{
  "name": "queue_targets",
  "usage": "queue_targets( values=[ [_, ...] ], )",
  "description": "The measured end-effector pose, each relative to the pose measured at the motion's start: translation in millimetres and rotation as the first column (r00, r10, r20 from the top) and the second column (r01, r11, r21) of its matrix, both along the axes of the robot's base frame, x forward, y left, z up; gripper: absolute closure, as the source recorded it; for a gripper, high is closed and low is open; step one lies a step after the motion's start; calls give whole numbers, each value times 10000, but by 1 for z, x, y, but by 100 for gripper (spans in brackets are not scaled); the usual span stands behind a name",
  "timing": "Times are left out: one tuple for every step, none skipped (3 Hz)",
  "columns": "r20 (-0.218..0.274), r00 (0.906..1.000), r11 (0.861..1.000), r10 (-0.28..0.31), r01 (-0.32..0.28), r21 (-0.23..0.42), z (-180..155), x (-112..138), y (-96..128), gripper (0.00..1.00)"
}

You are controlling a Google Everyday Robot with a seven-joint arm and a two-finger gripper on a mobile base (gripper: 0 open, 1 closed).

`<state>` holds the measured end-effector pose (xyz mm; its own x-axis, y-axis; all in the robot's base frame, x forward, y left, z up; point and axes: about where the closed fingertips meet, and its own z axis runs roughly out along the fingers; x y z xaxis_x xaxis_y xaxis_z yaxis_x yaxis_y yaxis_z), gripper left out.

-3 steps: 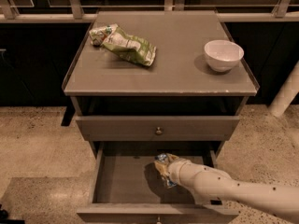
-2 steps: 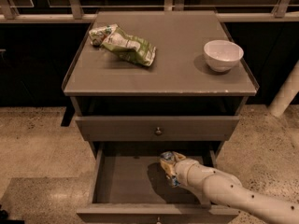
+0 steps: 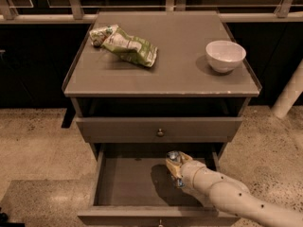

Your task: Pick redbull can from middle drawer and place on counter

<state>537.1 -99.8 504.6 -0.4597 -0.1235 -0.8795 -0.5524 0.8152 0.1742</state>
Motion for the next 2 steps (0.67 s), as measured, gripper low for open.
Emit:
queue_targets(
  values=[
    [1327, 9900, 9986, -477, 504, -172, 34, -5, -15, 100],
    [2589, 9622, 9955, -845, 928, -200, 78, -18, -25, 100]
  ],
)
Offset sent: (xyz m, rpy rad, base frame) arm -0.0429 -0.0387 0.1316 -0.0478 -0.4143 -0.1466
